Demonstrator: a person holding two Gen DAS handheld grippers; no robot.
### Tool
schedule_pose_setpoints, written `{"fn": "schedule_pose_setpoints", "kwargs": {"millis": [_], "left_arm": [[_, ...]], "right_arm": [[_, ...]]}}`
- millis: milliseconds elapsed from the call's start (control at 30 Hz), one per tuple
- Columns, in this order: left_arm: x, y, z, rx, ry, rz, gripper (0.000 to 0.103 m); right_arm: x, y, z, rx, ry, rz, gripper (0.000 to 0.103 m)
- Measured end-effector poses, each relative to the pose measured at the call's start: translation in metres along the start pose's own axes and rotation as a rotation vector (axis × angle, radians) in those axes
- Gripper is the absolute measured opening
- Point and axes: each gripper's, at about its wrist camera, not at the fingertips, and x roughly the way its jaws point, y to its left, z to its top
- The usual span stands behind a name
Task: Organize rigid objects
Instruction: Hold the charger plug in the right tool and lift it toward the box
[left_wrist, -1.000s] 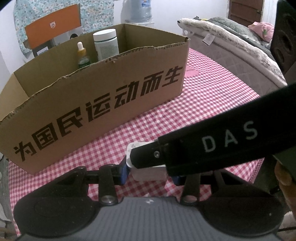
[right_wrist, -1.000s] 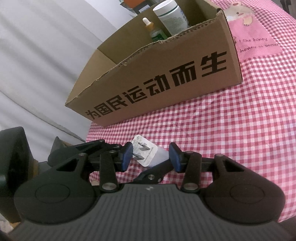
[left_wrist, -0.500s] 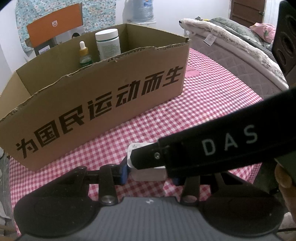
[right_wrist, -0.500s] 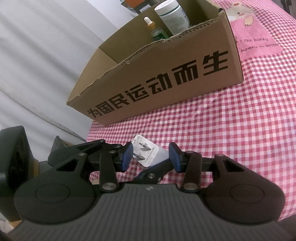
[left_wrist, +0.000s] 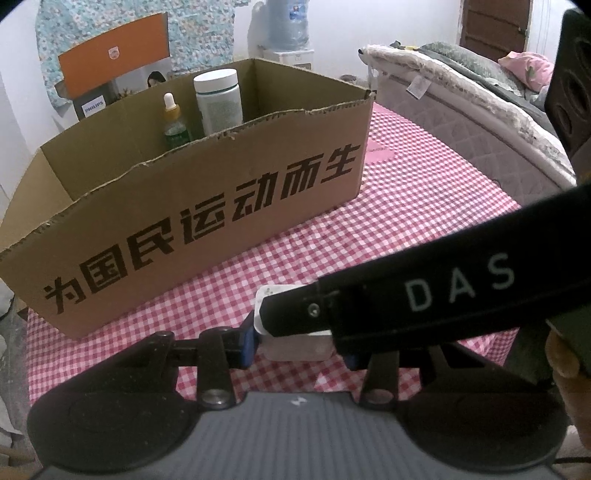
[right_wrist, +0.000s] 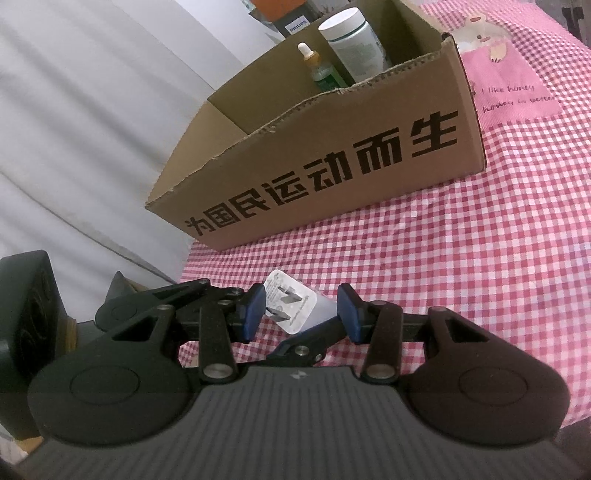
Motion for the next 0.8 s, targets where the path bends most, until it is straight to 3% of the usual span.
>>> {"fn": "schedule_pose_setpoints", "kwargs": {"millis": [467,800], "left_arm": [[-0.036,0.0,0.013,-0.009,-0.067,0.038,0.044],[-0.067,0.013,0.046,-0.007,-0.161,0.067,0.044]], "right_arm": [[-0.024,0.022,0.008,-0.058,-0.059,0.036,0.043],[-0.045,0.048,0.042,-0.14,-0.123,0.086,0.043]]}}
